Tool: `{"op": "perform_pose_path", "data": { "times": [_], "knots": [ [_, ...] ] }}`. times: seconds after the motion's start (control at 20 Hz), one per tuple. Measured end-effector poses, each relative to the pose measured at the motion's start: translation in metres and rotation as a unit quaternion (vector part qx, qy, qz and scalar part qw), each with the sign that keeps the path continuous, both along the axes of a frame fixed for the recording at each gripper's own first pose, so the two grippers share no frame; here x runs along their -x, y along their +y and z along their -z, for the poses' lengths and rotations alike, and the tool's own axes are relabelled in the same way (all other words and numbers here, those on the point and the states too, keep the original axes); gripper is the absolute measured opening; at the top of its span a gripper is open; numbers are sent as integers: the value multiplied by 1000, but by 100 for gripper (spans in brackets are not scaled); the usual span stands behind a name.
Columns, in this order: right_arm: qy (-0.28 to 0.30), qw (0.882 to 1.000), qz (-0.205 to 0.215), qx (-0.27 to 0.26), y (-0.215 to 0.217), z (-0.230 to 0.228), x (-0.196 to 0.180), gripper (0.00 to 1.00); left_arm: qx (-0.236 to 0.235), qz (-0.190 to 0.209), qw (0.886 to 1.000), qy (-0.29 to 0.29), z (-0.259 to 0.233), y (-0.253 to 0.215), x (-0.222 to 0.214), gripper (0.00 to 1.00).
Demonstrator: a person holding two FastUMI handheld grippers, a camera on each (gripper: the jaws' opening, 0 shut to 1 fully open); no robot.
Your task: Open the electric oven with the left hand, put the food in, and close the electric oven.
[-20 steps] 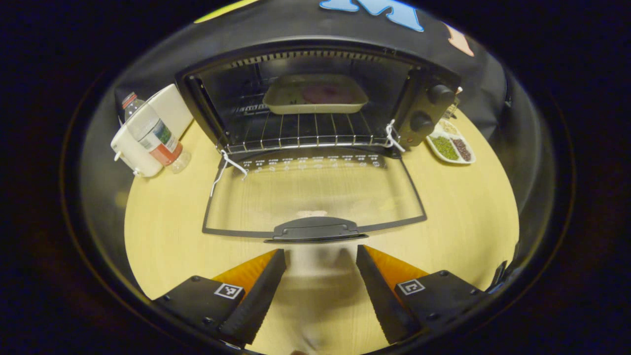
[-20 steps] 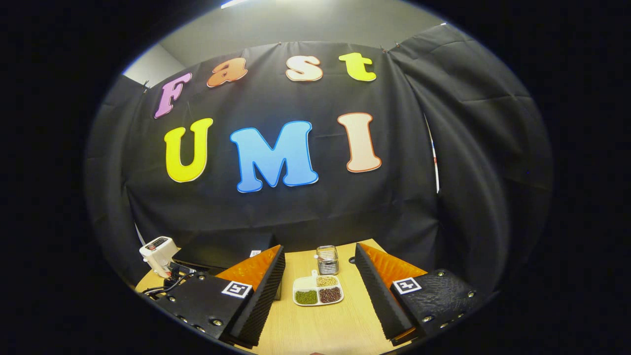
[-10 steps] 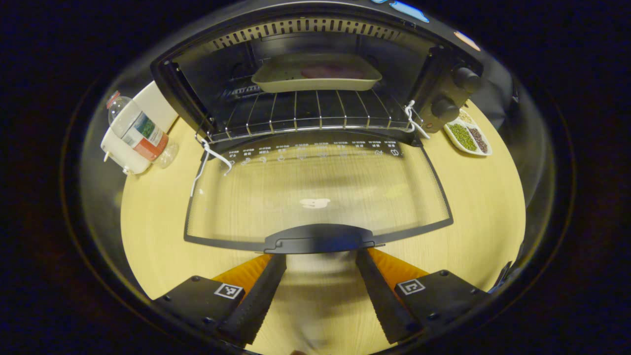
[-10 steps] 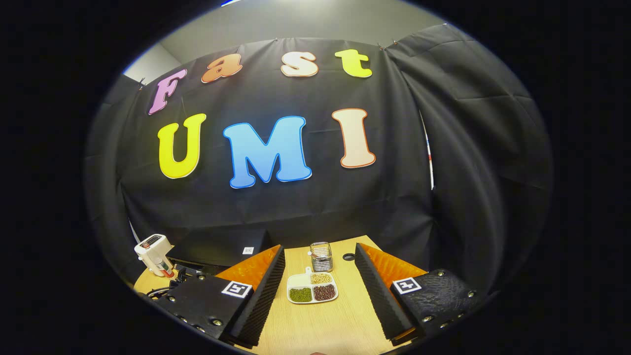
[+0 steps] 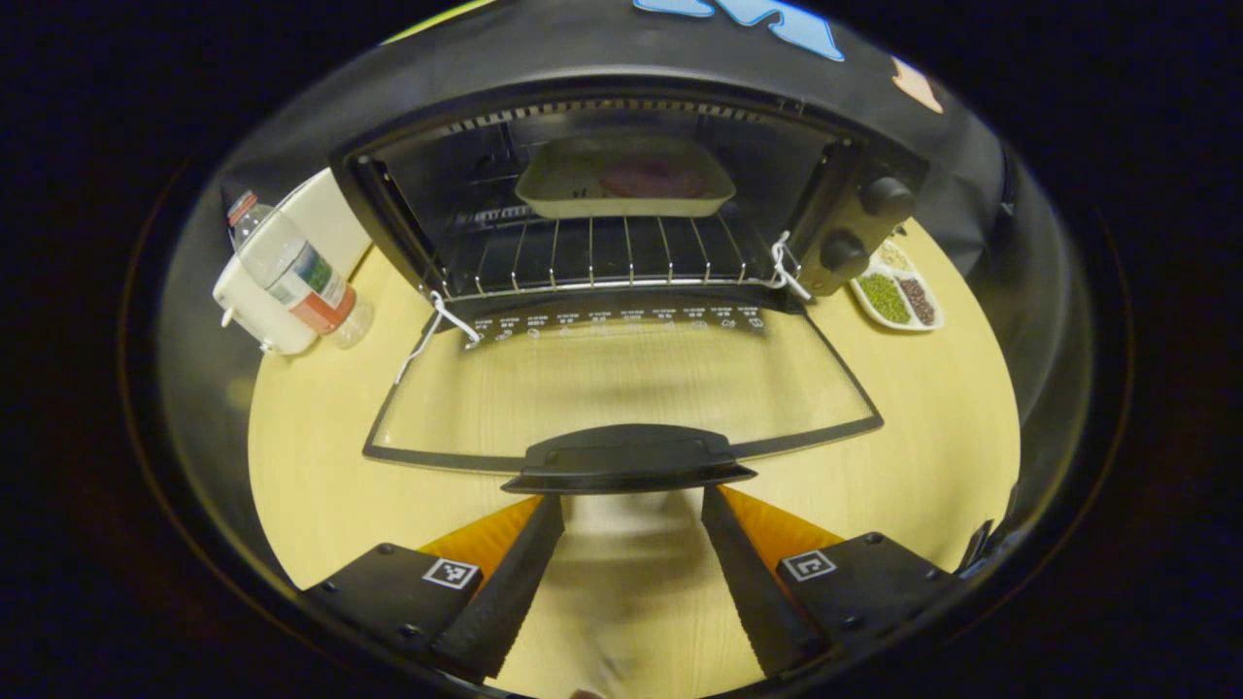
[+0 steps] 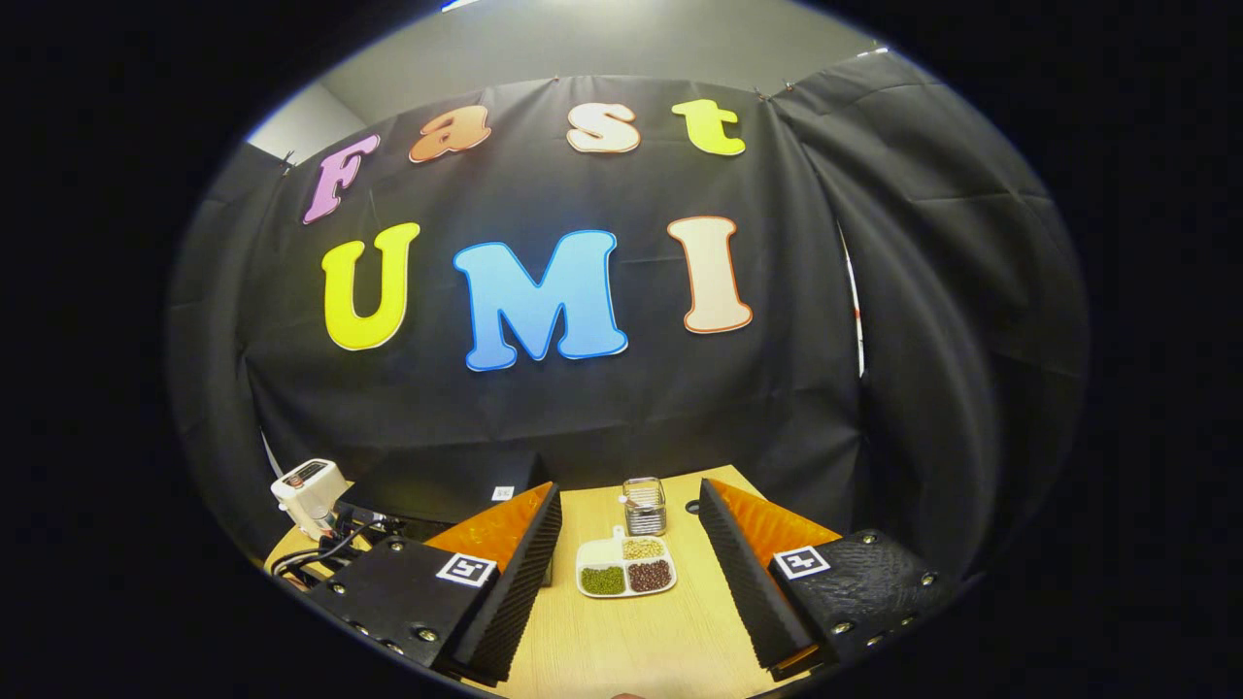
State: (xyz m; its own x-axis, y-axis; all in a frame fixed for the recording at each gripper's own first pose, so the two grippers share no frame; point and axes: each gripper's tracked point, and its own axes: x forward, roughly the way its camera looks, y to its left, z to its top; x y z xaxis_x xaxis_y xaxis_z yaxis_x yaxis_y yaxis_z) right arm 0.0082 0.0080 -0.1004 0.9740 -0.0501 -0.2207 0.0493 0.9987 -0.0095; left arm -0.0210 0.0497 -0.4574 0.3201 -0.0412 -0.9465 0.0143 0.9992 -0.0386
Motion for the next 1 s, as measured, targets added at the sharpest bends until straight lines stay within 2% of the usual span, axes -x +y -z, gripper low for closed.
{"op": "perform_pose_path", "data": {
  "times": [0.05, 0.25, 0.3, 0.65, 0.7, 1.0],
  "knots": [
    [0, 1000, -5, -2, 4, -1, 0, 89, 1, 0, 1000, -9, -7, 0, -1, 97],
    [-1, 1000, -16, 0, 11, -4, 2, 88, 2, -3, 1000, -30, -23, 3, -5, 97],
    [-1, 1000, -17, 0, 12, -5, 3, 88, -2, -2, 999, -37, -26, 4, -7, 100],
    [-3, 1000, -6, 5, 3, -8, 9, 88, -8, -3, 998, -69, -41, 7, -21, 100],
    [-3, 1000, -3, 4, 2, -8, 10, 89, -12, -3, 997, -77, -45, 8, -23, 97],
    [4, 1000, 0, 3, -5, -4, 12, 88, -31, -5, 991, -126, -78, 11, -34, 97]
  ]
}}
